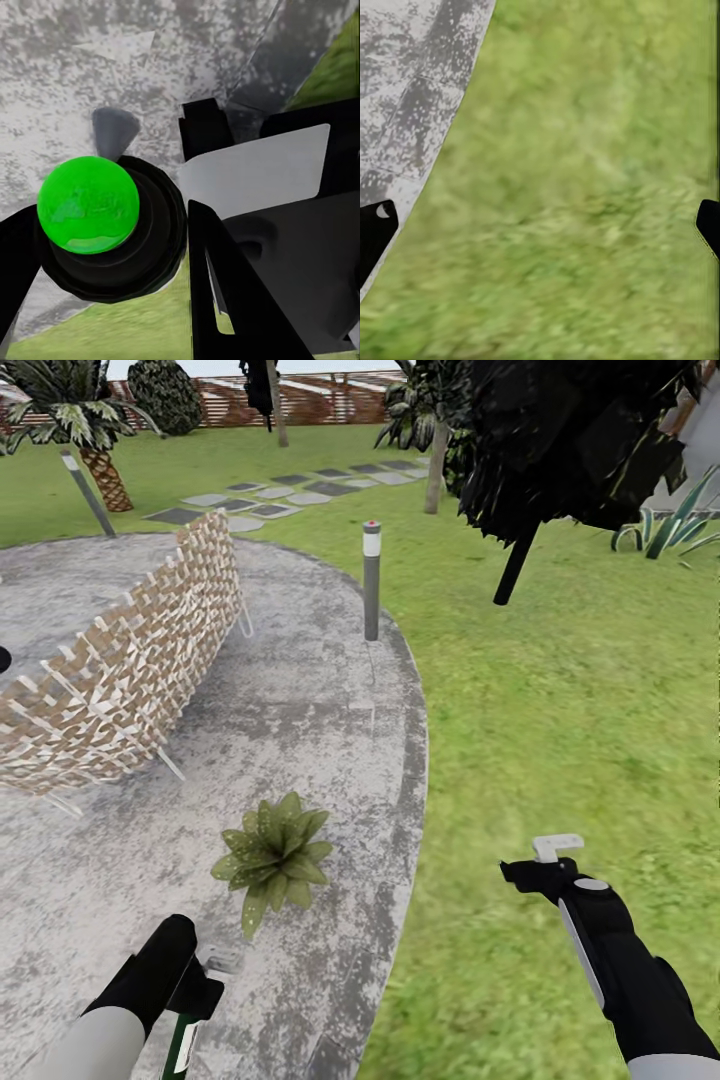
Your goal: Pick up the pesticide atomizer in the garden and spray insectifuge to fully cover both potted plants in the garden.
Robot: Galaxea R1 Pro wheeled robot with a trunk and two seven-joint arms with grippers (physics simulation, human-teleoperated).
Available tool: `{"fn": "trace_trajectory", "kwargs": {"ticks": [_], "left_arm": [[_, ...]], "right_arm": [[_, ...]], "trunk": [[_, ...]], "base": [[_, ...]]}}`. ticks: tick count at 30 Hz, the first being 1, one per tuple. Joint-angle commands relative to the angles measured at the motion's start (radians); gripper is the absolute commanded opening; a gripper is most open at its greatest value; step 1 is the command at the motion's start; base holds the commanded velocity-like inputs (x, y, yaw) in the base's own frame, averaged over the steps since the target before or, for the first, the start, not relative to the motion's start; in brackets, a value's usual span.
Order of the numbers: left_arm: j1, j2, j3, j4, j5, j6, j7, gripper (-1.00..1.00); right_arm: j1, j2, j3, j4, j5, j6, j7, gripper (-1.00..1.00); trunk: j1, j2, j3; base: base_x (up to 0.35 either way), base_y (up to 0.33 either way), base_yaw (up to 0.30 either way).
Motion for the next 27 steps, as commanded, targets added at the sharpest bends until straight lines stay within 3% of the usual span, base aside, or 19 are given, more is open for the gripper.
{"fn": "trace_trajectory", "kwargs": {"ticks": [1, 6, 17, 24, 27], "left_arm": [[0.000, -0.001, 0.004, -0.002, -0.011, 0.003, -0.010, -1.00], [0.000, 0.000, 0.004, -0.002, -0.011, 0.003, -0.010, -1.00], [-0.008, 0.000, 0.004, -0.004, -0.012, 0.003, -0.010, -1.00], [-0.027, 0.001, 0.003, -0.100, -0.011, 0.003, -0.011, -1.00], [-0.069, 0.001, 0.002, -0.110, -0.012, 0.003, -0.013, -1.00]], "right_arm": [[-0.001, 0.000, -0.001, -0.001, 0.011, 0.004, 0.010, 1.00], [-0.001, 0.000, -0.001, 0.000, 0.011, 0.004, 0.010, 1.00], [-0.001, 0.000, 0.000, -0.001, 0.011, 0.004, 0.009, 1.00], [-0.001, 0.000, 0.001, 0.002, 0.011, 0.004, 0.009, 1.00], [-0.001, 0.001, 0.002, 0.002, 0.011, 0.004, 0.009, 1.00]], "trunk": [[0.000, 0.000, -0.001], [0.000, 0.000, -0.001], [0.000, 0.000, -0.005], [0.000, 0.000, -0.007], [0.000, 0.000, -0.007]], "base": [[0.000, -0.287, 0.005], [0.000, -0.246, 0.001], [0.000, -0.012, 0.063], [0.000, 0.000, 0.053], [0.000, 0.000, 0.002]]}}
